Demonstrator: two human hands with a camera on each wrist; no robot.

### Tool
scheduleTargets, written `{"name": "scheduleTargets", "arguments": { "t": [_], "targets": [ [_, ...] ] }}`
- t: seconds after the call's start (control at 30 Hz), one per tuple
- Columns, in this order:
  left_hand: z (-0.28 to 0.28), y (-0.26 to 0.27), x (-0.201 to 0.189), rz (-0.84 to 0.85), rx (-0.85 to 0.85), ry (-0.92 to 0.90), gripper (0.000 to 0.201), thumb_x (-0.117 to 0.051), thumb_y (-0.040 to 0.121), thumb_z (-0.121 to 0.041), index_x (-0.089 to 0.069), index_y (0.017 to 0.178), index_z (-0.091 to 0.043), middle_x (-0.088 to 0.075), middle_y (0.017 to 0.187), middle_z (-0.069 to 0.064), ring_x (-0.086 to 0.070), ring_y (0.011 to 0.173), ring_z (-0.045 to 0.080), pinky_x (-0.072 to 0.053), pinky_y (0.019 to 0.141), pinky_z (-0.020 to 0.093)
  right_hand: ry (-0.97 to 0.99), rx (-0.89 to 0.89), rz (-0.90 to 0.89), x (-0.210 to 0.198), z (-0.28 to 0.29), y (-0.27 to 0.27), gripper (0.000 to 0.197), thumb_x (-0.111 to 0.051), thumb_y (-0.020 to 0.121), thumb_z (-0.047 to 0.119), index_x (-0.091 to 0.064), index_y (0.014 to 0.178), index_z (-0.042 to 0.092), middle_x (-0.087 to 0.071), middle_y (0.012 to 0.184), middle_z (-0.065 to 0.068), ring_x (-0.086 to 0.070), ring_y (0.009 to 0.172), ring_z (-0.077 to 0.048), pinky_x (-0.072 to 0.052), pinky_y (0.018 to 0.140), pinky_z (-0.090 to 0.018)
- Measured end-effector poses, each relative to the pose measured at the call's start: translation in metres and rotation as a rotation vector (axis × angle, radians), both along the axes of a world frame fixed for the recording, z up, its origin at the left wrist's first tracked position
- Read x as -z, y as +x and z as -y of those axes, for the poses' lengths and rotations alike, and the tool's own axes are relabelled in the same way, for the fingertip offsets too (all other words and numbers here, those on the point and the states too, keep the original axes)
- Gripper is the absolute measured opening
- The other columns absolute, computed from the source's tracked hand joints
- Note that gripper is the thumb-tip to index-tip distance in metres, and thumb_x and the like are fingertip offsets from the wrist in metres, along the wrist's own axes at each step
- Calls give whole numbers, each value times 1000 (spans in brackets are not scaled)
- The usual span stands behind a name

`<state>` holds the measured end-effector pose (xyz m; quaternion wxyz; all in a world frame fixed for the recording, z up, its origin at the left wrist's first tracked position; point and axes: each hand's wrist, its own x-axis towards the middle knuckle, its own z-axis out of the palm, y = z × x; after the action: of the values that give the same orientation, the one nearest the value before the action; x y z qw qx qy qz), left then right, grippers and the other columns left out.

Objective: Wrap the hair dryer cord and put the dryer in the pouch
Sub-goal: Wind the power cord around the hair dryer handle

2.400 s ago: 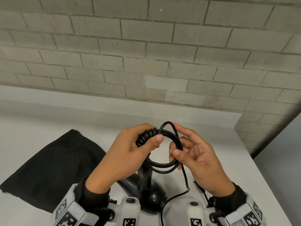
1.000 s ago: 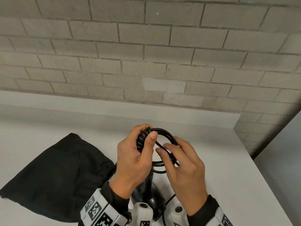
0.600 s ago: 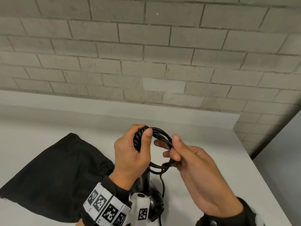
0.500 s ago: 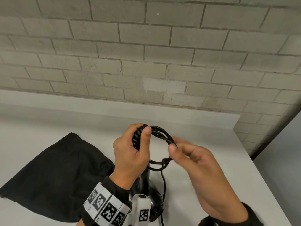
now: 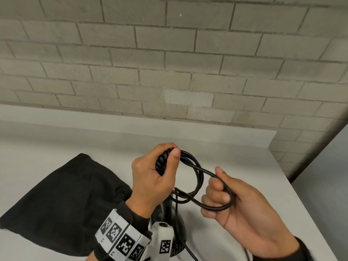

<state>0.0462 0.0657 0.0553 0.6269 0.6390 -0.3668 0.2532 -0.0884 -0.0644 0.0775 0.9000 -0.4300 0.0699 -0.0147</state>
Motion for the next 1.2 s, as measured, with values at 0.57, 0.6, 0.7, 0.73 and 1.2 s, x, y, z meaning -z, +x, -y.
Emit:
{"name": "scheduleTargets", "arguments": {
  "t": [0.57,0.6,0.7,0.73,1.2],
  "targets": [
    [-3,22,6,-75,-63,-10,40,-50,96,-55,-68,85,-21,-55,55,-11,-51,45,7,-42,44,26,-806,66,163,45,12,-21,38,-74,76,55,-61,68,21,-59,59,1,-53,54,-8,-44,62,-19],
    [-3,23,6,-85,-66,-15,39,-50,96,-55,-67,85,-22,-56,56,-12,-51,46,7,-42,45,27,-799,65,198,53,17,-24,33,-78,76,47,-62,68,20,-64,68,-2,-62,67,-14,-48,72,-22],
    [-3,23,6,-97,-55,-23,37,-50,96,-56,-66,85,-25,-56,56,-14,-50,46,6,-42,45,27,-592,85,371,80,23,-30,16,-76,84,26,-64,87,17,-67,116,-19,-55,121,-37,-44,101,-37],
    [-2,23,6,-82,-49,-10,36,-50,96,-55,-66,86,-25,-56,56,-16,-51,46,5,-42,45,24,-461,69,406,90,23,-30,13,-72,87,20,-63,95,15,-65,121,-22,-49,128,-41,-41,105,-39],
    [0,29,5,-127,-75,16,33,-49,96,-55,-64,86,-28,-54,55,-14,-49,46,7,-43,44,31,-448,301,78,132,86,-90,25,-67,91,18,-63,72,3,-60,64,-12,-60,65,-27,-52,66,-31]
  ]
}}
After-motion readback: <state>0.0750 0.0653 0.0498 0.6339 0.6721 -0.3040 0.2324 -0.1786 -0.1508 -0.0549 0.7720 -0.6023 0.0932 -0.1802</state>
